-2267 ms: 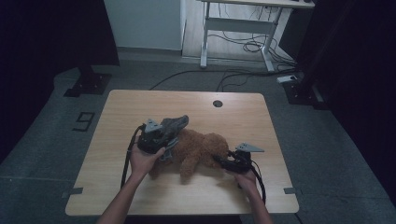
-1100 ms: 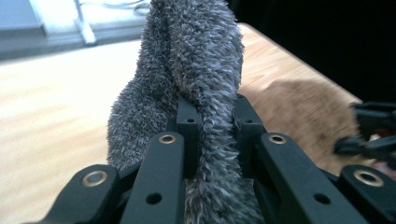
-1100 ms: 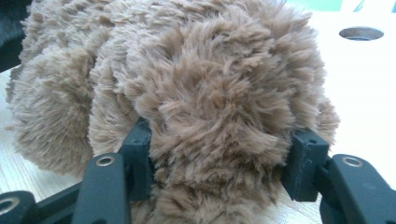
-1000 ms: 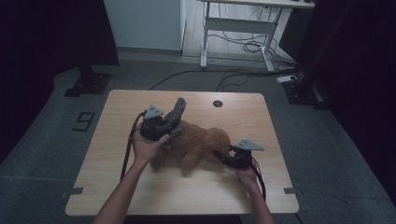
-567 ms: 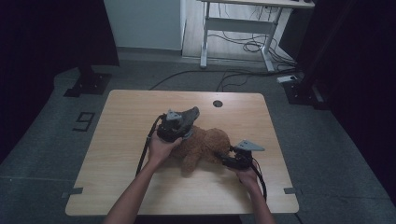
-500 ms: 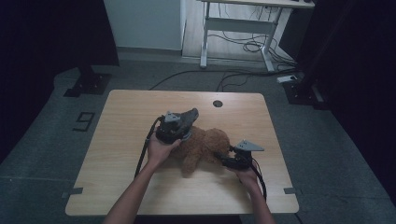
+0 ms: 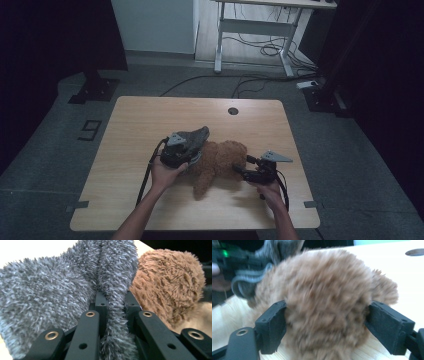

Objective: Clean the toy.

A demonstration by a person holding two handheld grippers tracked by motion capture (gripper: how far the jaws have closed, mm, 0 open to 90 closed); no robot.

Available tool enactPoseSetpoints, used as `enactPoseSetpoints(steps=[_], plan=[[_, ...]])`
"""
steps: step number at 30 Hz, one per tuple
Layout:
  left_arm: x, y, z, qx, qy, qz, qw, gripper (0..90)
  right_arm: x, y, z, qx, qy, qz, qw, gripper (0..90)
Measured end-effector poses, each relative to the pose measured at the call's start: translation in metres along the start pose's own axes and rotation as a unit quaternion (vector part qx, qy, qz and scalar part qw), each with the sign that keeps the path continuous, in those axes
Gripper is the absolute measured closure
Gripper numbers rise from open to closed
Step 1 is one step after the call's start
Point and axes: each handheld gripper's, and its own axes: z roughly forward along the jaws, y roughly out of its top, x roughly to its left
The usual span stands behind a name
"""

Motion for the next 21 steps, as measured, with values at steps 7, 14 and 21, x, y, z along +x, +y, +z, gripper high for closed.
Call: enactPoseSetpoints(steps=[7,14,21], plan=[[-0.008,-0.023,-0.012,-0.014,-0.015,-0.001,0.9998,78.4,0.002,-0.003,0.008,0.036,0.017,0.006,0.9992,9.1],[-0.014,-0.025,-0.020,-0.013,-0.016,-0.003,0.9998,78.1,0.006,-0.008,0.012,0.066,0.025,-0.004,0.9975,25.1],[-0.040,0.017,-0.016,-0.021,-0.030,0.022,0.9991,77.9,0.010,-0.009,0.011,0.054,0.017,-0.028,0.9980,40.3]])
